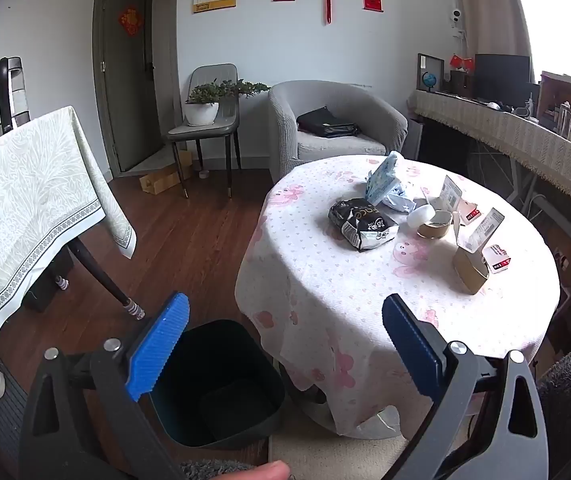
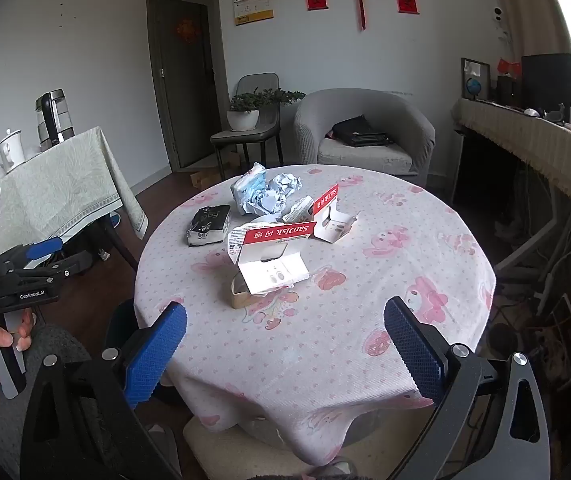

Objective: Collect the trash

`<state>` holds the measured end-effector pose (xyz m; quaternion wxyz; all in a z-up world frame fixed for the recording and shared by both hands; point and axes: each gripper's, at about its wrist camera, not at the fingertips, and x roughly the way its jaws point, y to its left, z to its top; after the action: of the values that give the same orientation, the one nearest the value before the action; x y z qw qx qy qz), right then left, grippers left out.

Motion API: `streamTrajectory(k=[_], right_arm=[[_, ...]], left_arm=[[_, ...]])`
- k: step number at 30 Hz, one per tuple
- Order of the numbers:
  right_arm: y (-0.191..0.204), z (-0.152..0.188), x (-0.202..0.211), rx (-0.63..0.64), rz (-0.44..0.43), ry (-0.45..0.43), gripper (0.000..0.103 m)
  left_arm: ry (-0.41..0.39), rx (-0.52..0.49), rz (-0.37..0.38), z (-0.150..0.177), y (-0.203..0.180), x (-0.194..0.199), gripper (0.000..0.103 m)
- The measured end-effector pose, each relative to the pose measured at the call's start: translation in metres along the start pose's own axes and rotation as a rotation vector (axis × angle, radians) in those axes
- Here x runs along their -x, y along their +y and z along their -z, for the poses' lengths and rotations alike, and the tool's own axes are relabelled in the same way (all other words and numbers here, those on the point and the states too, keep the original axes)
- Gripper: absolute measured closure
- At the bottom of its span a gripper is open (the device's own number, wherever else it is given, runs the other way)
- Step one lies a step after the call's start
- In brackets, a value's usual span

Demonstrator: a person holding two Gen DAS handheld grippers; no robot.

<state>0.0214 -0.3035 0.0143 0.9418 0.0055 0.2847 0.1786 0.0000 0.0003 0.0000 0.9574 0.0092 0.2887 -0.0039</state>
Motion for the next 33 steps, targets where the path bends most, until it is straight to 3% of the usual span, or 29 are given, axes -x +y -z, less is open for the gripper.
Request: streamTrajectory(k=[33], right_arm=[[0.0005, -0.0006, -0.0002, 0.010, 0.008, 0.006, 0.003]], left_arm=[[0.001, -0.012, -0.004, 0.0021, -0.0038, -0.0009, 0.004]])
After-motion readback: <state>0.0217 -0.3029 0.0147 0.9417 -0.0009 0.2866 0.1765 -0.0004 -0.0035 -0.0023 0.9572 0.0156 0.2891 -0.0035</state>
